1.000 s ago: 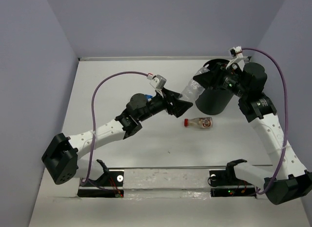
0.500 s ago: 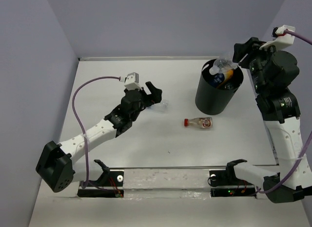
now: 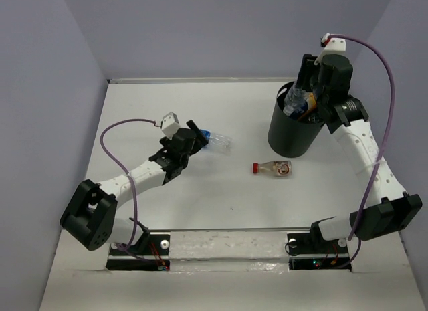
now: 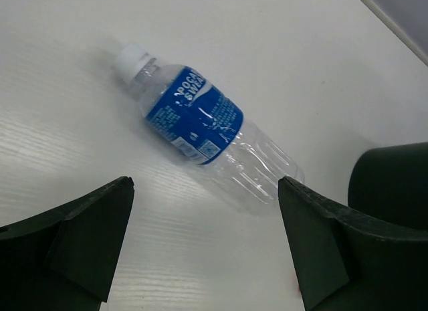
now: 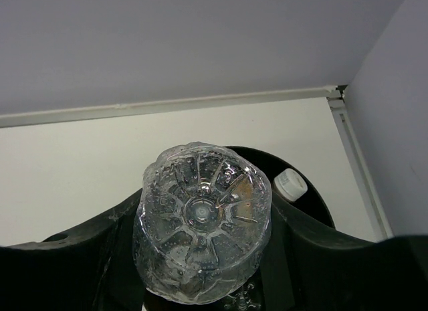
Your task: Put the plastic bottles in the bin
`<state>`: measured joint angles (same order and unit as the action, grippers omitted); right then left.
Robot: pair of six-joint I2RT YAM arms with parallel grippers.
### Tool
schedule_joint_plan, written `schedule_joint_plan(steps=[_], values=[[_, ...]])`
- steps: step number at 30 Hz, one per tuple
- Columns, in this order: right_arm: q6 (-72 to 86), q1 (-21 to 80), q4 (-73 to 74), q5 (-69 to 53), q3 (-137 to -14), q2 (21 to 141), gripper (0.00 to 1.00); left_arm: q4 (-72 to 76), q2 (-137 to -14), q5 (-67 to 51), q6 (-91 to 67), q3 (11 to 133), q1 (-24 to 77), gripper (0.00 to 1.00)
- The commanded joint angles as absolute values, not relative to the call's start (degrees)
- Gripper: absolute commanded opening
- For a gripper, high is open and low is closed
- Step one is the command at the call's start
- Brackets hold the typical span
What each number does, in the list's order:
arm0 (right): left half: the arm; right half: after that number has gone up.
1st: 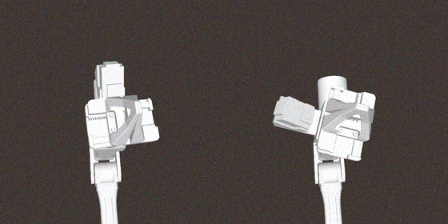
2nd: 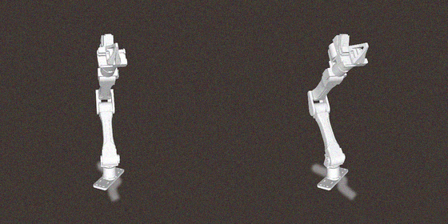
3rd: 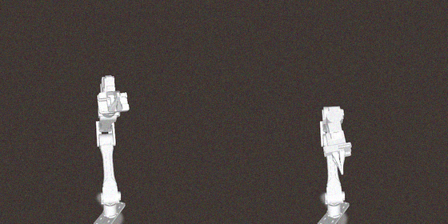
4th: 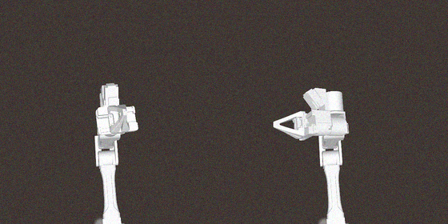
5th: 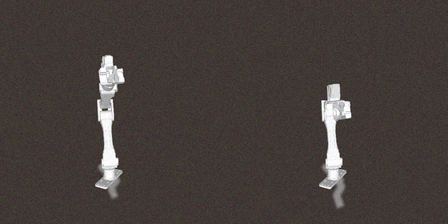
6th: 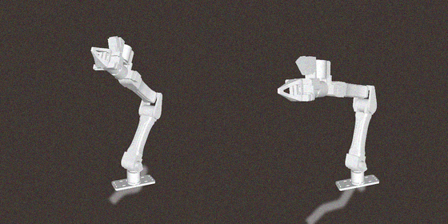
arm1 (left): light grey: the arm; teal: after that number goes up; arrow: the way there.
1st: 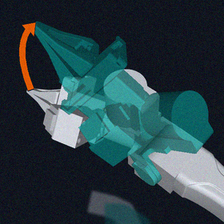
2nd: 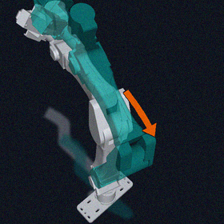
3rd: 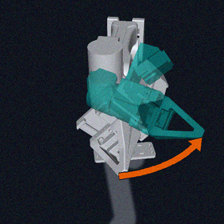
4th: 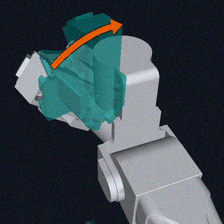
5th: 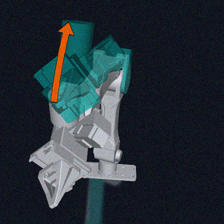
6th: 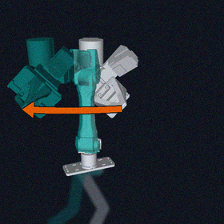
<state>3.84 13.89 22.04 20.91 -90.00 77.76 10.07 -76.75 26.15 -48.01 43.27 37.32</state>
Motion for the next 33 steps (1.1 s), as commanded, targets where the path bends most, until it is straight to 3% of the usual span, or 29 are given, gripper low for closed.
schedule_joint_plan(steps=[1,8,11,12,15,23,28,33], values=[[4.9,13.7,17.3,18.0,-88.3,79.7,0.14,14.5,-75.3,30.0,-54.1,38.9,34.2,0.99],[8.0,13.2,14.4,14.4,-79.5,82.5,0.18,15.1,-80.1,27.9,-56.2,40.2,32.0,0.99],[8.8,13.2,14.5,14.9,-78.1,81.5,0.49,16.5,-81.4,26.7,-56.9,40.1,31.4,0.99],[8.9,13.2,14.8,14.9,-78.2,80.6,0.71,17.2,-82.2,26.4,-57.0,40.2,31.3,0.99],[9.4,13.2,18.1,15.5,-81.1,79.5,0.95,17.2,-84.3,25.6,-57.7,41.4,30.9,0.99],[10.0,13.2,26.2,7.1,-87.1,72.8,1.00,17.8,-89.9,24.3,-59.4,44.8,28.4,0.99],[11.0,14.7,26.3,-1.4,-82.5,68.0,1.00,22.0,-93.0,23.3,-59.5,46.0,27.6,0.99],[10.8,21.0,26.1,-2.2,-76.8,66.4,1.00,23.8,-97.8,19.9,-59.3,48.4,27.5,0.99]])
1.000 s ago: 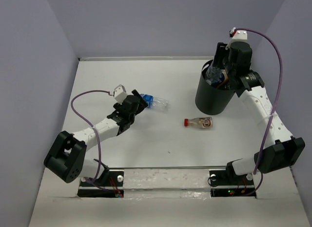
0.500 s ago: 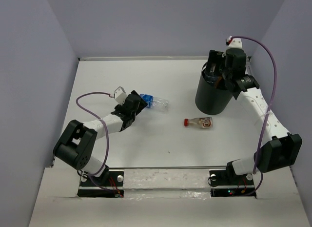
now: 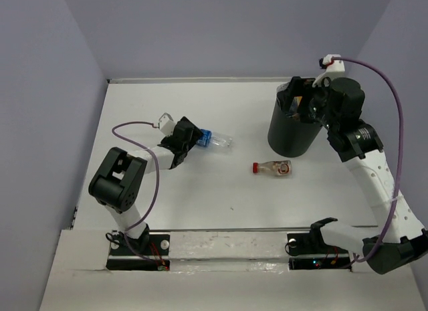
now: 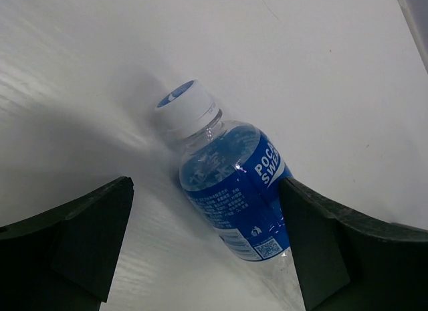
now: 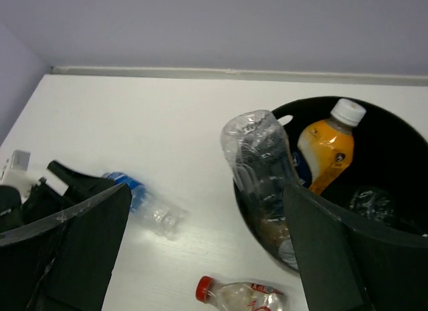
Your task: Put the plastic bottles in the bin
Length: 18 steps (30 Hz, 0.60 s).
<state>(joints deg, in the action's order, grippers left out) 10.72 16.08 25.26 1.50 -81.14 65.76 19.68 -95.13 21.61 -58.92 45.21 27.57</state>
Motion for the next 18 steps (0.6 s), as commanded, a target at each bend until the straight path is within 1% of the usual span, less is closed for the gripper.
schedule_joint_plan(steps=[1,8,11,12,14,18], values=[[10.8,22.2,26.0,-1.9,-76.0,66.9,1.00,24.6,-98.5,19.3,-59.2,49.3,27.5,0.99],[10.7,31.8,25.1,-1.6,-71.6,69.3,0.98,25.4,-103.0,17.8,-59.1,52.6,27.2,0.98],[10.7,34.2,24.5,-1.9,-70.6,70.0,0.95,26.0,-104.0,17.7,-59.7,53.2,26.6,0.93],[10.7,35.5,24.4,-1.9,-70.4,70.8,0.95,26.3,-104.2,17.6,-59.9,53.3,26.5,0.89],[10.7,36.6,24.2,-1.9,-70.0,72.6,0.95,26.9,-105.2,17.3,-60.5,53.9,26.3,0.84],[10.7,38.8,23.7,-1.9,-69.8,74.9,0.95,27.0,-107.0,16.0,-61.3,55.3,25.7,0.77]])
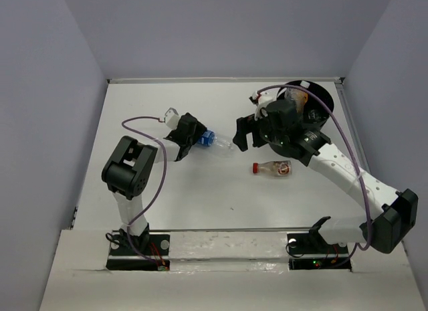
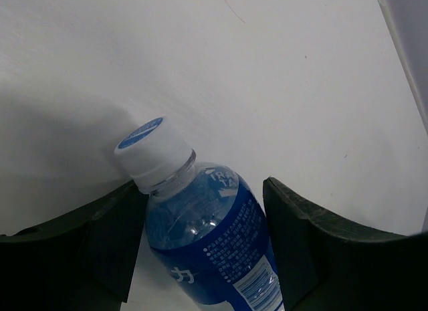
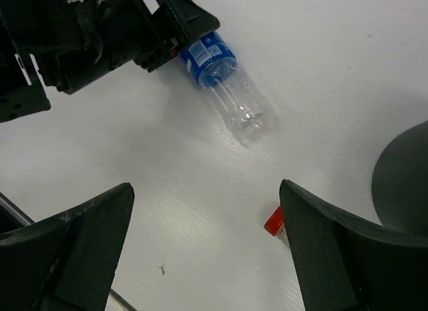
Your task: Put the plastic bottles in the bin
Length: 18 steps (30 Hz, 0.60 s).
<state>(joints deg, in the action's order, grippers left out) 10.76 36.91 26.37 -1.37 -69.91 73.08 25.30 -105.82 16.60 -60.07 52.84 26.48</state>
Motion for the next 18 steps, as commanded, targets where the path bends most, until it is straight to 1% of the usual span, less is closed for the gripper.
schedule_joint_plan(steps=[1,2,3,4,5,8,11,15,18], values=[[10.8,38.8,23.5,-2.3,-69.7,75.6,0.95,27.2,-107.3,15.7,-61.3,55.3,25.6,0.75],[10.8,38.8,22.9,-2.9,-69.3,75.8,0.95,27.3,-107.3,15.6,-61.3,55.2,25.5,0.72],[10.5,38.8,22.6,-3.2,-69.3,76.5,0.95,27.6,-106.8,15.7,-60.8,54.8,25.3,0.65],[10.1,38.8,22.5,-3.6,-69.3,76.6,0.95,27.9,-106.3,15.9,-60.4,54.8,25.2,0.60],[9.8,38.8,22.4,-4.4,-69.5,77.4,0.95,28.4,-105.7,16.3,-60.0,53.8,25.2,0.52],[7.0,39.3,23.5,-10.8,-70.5,79.9,0.94,29.4,-102.2,16.5,-57.1,51.9,25.1,0.41],[5.5,39.3,23.6,-12.1,-71.3,81.4,0.96,29.7,-97.7,12.9,-51.7,50.5,25.2,0.41],[5.3,39.3,24.0,-11.4,-73.8,82.6,0.99,30.2,-91.1,11.1,-48.4,46.9,27.2,0.41],[6.1,39.3,23.8,-12.2,-75.2,83.6,1.00,31.2,-84.1,10.1,-46.9,43.6,29.3,0.41]])
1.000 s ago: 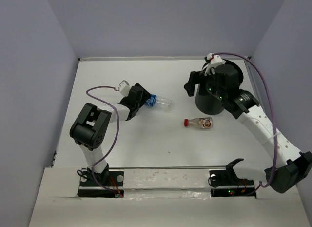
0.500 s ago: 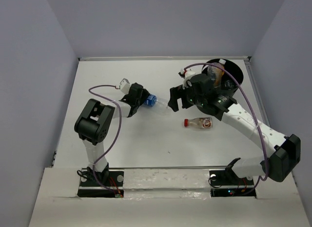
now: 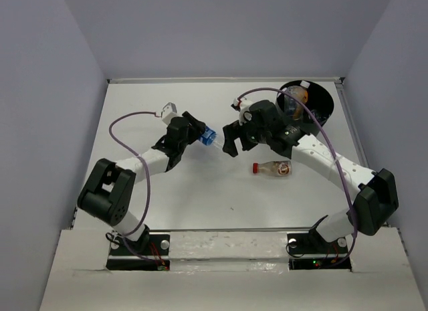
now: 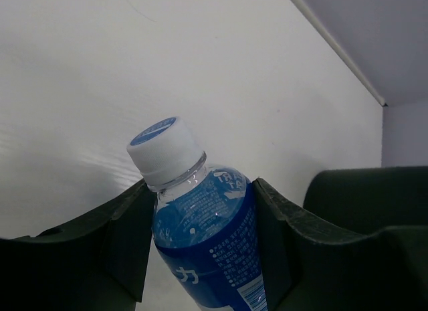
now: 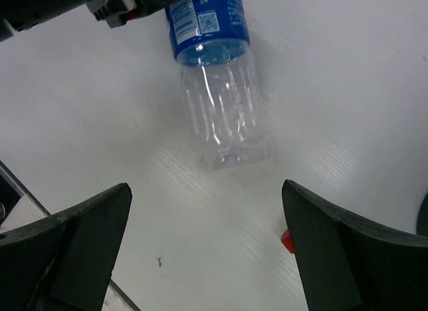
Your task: Put the plastic bottles in the bin
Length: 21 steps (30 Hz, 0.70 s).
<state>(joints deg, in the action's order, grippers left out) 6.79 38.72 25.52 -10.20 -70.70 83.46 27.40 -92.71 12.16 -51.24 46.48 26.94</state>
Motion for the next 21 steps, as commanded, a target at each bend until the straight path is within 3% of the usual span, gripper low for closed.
schedule_joint_plan(steps=[1,15,21], values=[[6.4,39.3,23.7,-12.3,-75.5,83.8,1.00,31.4,-82.8,9.2,-46.5,42.4,30.4,0.41],[11.9,39.3,19.7,-13.0,-72.9,81.1,1.00,32.3,-68.5,7.9,-41.1,41.0,41.4,0.41],[17.1,39.3,13.2,-13.7,-67.4,77.9,0.93,32.6,-67.9,6.9,-42.1,41.5,42.5,0.44]])
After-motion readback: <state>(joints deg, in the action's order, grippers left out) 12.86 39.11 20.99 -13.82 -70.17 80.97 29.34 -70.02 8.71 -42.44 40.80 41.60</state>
